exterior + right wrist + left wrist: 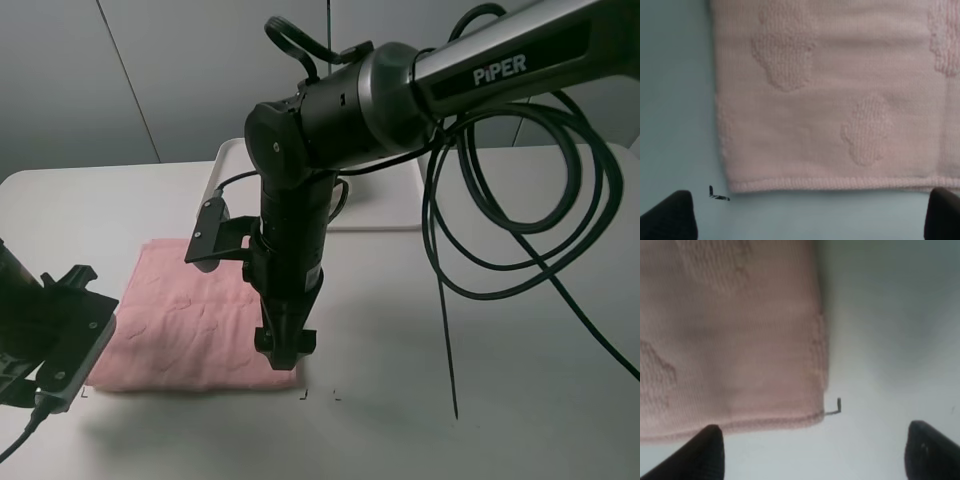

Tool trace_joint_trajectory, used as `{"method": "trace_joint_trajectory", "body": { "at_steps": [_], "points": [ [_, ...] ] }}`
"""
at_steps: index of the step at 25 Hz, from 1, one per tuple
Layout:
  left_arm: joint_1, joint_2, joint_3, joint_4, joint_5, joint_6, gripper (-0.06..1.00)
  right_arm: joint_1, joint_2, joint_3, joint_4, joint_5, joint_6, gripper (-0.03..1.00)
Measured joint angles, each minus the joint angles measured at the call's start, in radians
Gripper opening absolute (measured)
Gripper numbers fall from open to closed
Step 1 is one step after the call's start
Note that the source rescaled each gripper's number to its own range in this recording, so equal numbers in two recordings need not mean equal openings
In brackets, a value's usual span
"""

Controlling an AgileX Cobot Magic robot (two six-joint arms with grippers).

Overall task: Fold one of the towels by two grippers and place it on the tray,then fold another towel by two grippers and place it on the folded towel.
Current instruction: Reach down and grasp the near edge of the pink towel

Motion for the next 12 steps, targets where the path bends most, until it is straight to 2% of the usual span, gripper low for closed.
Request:
{"method": "trace_joint_trajectory", "body": {
  "at_steps": [3, 12],
  "points": [
    [-0.022, 0.023, 0.000, 0.000, -0.006, 0.000, 0.93, 0.018, 0.002, 0.000, 0.000, -0.002, -0.018, 0.98],
    [-0.025, 0.078, 0.000, 0.014, -0.017, 0.000, 0.93, 0.032, 0.010, 0.000, 0.002, -0.006, -0.024, 0.98]
  ]
}}
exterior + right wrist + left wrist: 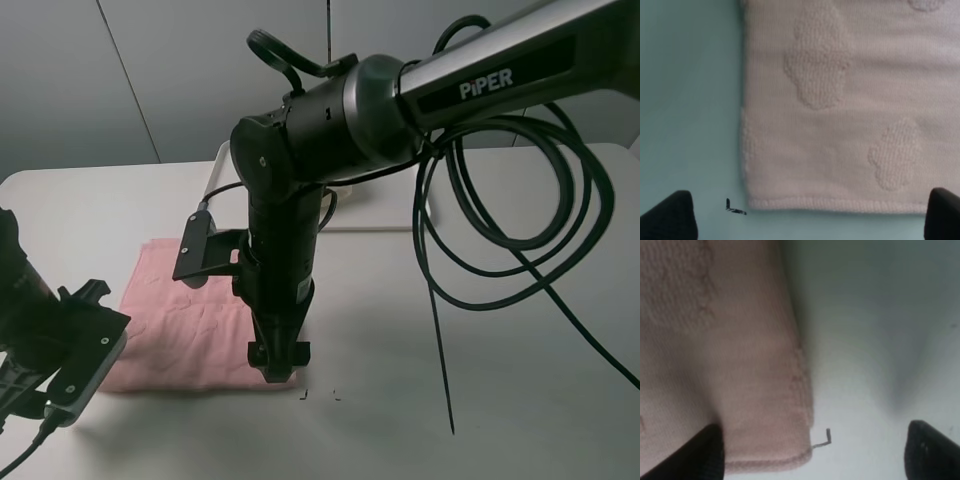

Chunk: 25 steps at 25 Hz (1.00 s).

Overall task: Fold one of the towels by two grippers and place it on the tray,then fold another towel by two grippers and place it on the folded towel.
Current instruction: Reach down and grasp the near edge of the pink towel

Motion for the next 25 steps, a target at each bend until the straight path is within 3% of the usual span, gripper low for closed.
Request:
{"method": "trace_joint_trajectory", "body": {
  "at_steps": [17, 25],
  "points": [
    [-0.004, 0.038, 0.000, 0.001, -0.029, -0.018, 0.93, 0.045, 0.068, 0.000, 0.027, -0.018, -0.037, 0.98],
    [-0.004, 0.038, 0.000, 0.001, -0.030, -0.020, 0.93, 0.062, 0.075, 0.000, 0.028, 0.029, -0.016, 0.98]
  ]
}}
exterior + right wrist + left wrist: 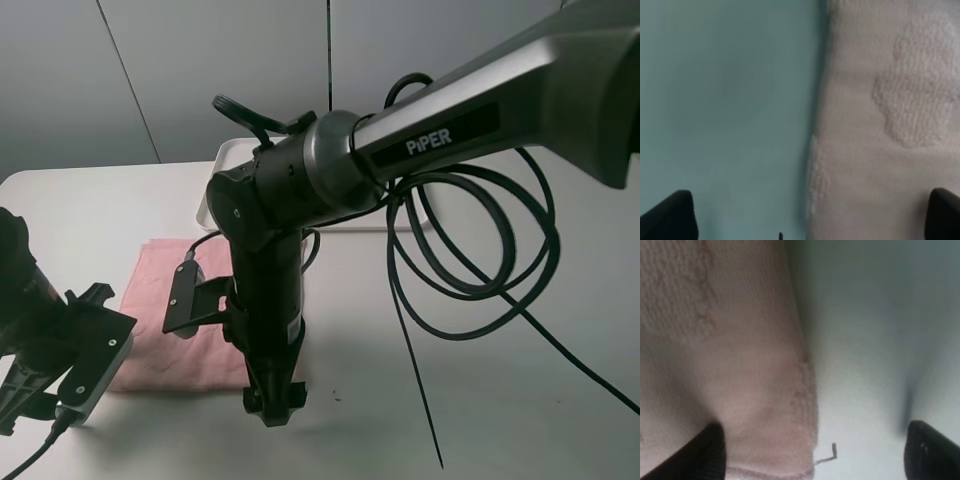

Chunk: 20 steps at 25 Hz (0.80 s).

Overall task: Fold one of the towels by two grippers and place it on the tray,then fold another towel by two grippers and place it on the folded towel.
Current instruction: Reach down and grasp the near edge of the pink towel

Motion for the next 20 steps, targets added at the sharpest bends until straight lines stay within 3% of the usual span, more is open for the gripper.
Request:
{"method": "trace_joint_trajectory", "body": {
  "at_steps": [10, 20],
  "points": [
    [0.000, 0.000, 0.000, 0.000, -0.002, -0.002, 0.93, 0.001, 0.000, 0.035, -0.002, 0.025, 0.013, 0.98],
    [0.000, 0.002, 0.000, 0.000, -0.003, -0.002, 0.93, 0.001, 0.007, 0.043, 0.002, -0.019, 0.020, 0.98]
  ]
}}
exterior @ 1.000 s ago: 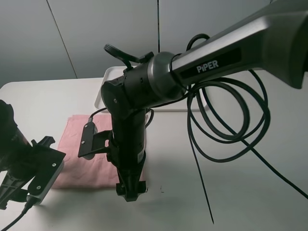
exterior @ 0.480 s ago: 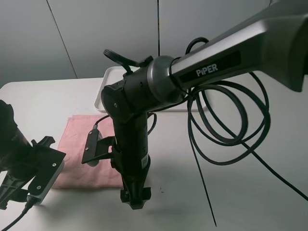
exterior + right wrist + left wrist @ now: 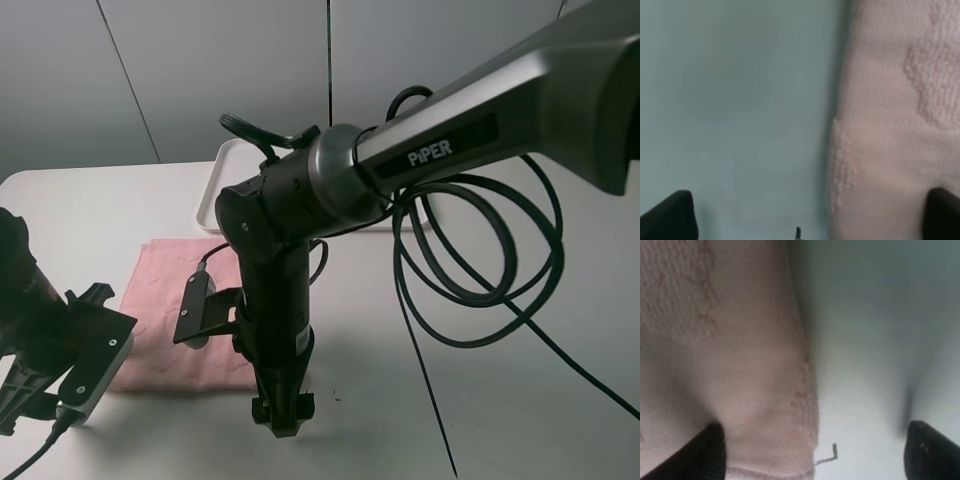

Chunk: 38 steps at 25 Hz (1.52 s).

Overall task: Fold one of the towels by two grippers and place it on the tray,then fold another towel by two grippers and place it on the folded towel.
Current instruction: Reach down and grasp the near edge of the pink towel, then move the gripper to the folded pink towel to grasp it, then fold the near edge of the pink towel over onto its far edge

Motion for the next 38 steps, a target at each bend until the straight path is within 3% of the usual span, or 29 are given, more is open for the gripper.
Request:
{"method": "trace_joint_trajectory", "body": {
  "at_steps": [4, 6, 8, 12, 16, 21, 23, 25, 32, 34, 38],
  "points": [
    [0.000, 0.000, 0.000, 0.000, 0.000, 0.000, 0.93, 0.000, 0.002, 0.002, 0.000, -0.007, 0.012, 0.97],
    [0.000, 0.000, 0.000, 0.000, 0.000, 0.000, 0.93, 0.000, 0.002, 0.004, -0.006, -0.021, 0.029, 0.90],
    [0.000, 0.000, 0.000, 0.000, 0.000, 0.000, 0.93, 0.000, 0.003, 0.004, -0.032, -0.039, 0.048, 0.75],
    [0.000, 0.000, 0.000, 0.000, 0.000, 0.000, 0.93, 0.000, 0.009, 0.004, -0.064, -0.055, 0.059, 0.33],
    [0.000, 0.000, 0.000, 0.000, -0.001, 0.000, 0.93, 0.000, 0.010, 0.006, -0.084, -0.078, 0.090, 0.04],
    [0.000, 0.000, 0.000, 0.000, -0.005, 0.000, 0.92, 0.000, 0.010, 0.012, -0.103, -0.085, 0.137, 0.01],
    [0.000, 0.000, 0.000, 0.000, -0.012, 0.000, 0.86, 0.000, 0.010, 0.012, -0.103, -0.085, 0.142, 0.01],
    [0.000, 0.000, 0.000, 0.000, -0.028, 0.000, 0.73, 0.000, 0.010, 0.012, -0.103, -0.085, 0.146, 0.01],
    [0.000, 0.002, 0.000, 0.000, -0.060, 0.000, 0.07, 0.000, 0.010, 0.013, -0.105, -0.085, 0.172, 0.01],
    [0.000, 0.002, 0.000, 0.000, -0.060, 0.000, 0.01, 0.000, 0.010, 0.014, -0.101, -0.088, 0.180, 0.01],
    [0.000, -0.004, 0.000, -0.020, -0.060, 0.000, 0.01, 0.000, 0.010, 0.014, -0.085, -0.088, 0.202, 0.01]
  ]
}}
